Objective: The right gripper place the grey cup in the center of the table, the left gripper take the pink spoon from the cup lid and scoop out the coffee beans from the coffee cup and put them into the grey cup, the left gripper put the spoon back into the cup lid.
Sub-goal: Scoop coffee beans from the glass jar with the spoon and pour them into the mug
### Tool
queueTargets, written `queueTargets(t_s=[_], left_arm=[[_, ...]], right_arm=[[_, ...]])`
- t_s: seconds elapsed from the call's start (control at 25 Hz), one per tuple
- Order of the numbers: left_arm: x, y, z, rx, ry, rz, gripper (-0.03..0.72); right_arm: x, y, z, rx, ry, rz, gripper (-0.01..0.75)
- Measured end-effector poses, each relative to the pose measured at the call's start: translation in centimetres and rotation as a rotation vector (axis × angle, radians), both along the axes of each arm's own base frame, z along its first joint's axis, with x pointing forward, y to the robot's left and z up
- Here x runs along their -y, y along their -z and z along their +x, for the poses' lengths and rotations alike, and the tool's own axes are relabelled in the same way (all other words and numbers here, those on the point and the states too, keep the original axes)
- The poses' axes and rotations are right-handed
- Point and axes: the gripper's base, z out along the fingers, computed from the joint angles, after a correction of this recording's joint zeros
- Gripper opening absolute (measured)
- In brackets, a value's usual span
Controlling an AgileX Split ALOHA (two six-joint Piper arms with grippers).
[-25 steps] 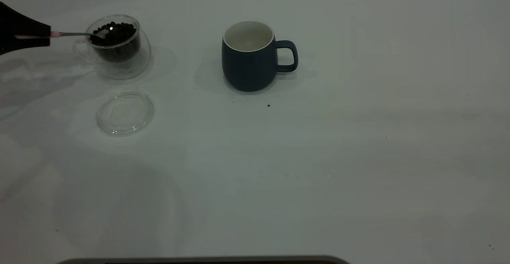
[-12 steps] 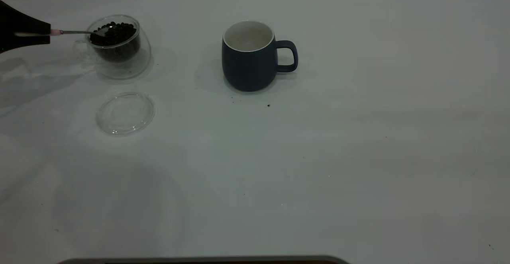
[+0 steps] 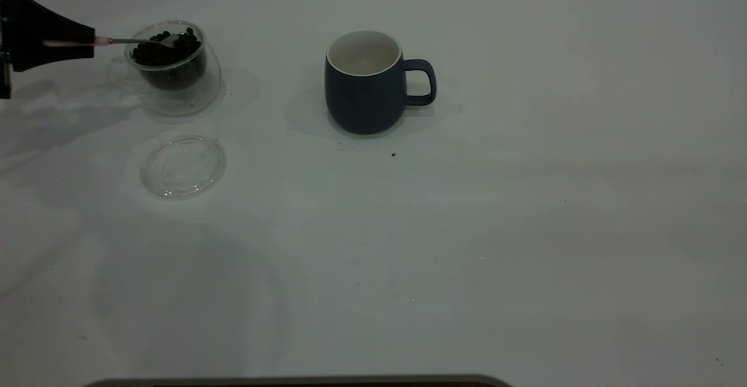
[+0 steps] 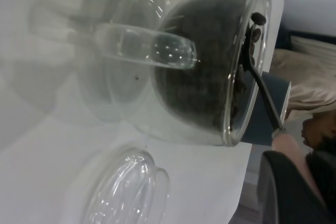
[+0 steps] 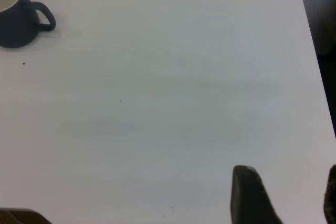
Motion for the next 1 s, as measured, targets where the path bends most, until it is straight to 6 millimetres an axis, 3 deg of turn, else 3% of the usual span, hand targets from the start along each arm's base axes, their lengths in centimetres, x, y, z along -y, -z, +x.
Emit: queueTargets(t_s=[0.68,1.0], left_arm=[[0.1,-2.2,0.5,0.027,-0.001,0.012,0.115],[3.7,-2.4,1.2,0.023,0.077,0.01,0.115]], right_arm=[[0.0,0.0,0.0,-0.001,0.0,0.0,0.374],[0.0,0.0,0.0,-0.001,0.0,0.0,0.374]])
